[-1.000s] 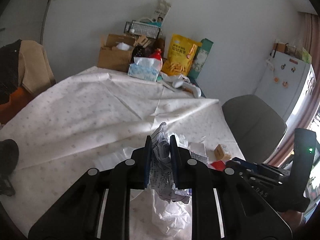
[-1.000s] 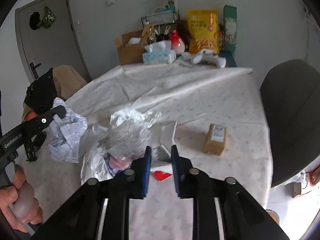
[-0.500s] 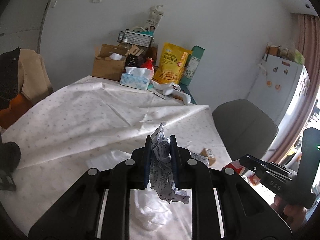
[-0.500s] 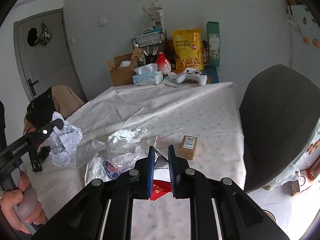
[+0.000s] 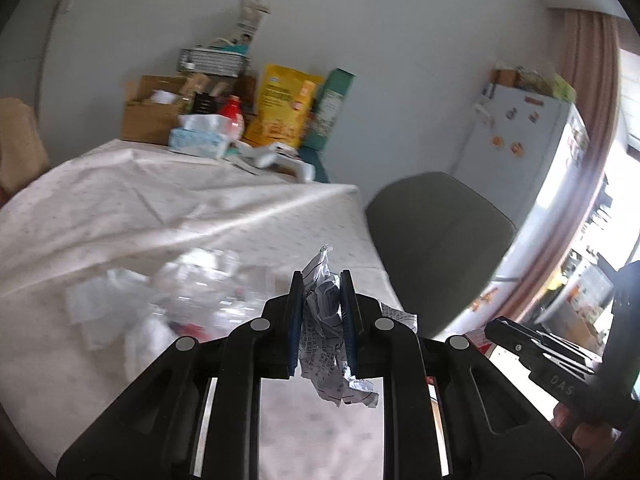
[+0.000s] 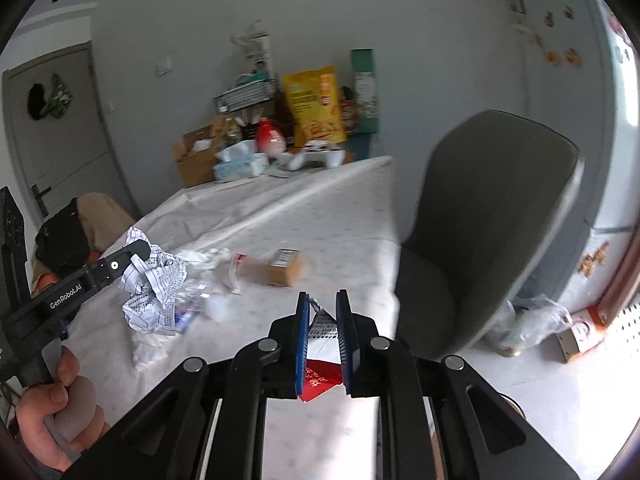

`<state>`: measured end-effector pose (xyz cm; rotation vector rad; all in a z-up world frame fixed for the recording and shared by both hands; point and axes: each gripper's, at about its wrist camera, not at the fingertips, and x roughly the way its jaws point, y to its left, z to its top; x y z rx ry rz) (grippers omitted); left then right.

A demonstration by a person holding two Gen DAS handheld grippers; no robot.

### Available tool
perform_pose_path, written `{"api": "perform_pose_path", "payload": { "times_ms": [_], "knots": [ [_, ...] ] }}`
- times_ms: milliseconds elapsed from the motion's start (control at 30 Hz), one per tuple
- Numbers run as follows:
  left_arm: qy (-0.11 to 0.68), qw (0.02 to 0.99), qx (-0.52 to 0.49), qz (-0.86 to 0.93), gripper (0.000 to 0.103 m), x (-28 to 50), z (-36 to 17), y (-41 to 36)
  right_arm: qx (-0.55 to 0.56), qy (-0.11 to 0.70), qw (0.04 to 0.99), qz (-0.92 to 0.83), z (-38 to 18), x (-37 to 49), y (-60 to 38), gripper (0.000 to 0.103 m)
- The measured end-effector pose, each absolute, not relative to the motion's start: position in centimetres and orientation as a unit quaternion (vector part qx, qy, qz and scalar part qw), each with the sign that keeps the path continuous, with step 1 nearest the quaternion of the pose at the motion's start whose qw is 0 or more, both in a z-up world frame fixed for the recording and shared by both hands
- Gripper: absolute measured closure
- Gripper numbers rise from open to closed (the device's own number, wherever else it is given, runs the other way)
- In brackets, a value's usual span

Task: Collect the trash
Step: 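Carry the paper and red wrapper in both tools over the cream bucket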

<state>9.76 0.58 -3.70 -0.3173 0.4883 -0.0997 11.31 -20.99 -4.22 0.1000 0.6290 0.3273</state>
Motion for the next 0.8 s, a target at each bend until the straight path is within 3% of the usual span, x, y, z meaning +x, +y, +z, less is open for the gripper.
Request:
{"api": "perform_pose_path", "payload": {
  "times_ms": [800],
  "knots": [
    [0.339,0.915,-0.091,-0.198,0.085,18.1,-8.4,-21.4,0.155,0.368,0.916,-0.026,-12.9,11.4,-39.4,0.089]
  ]
}}
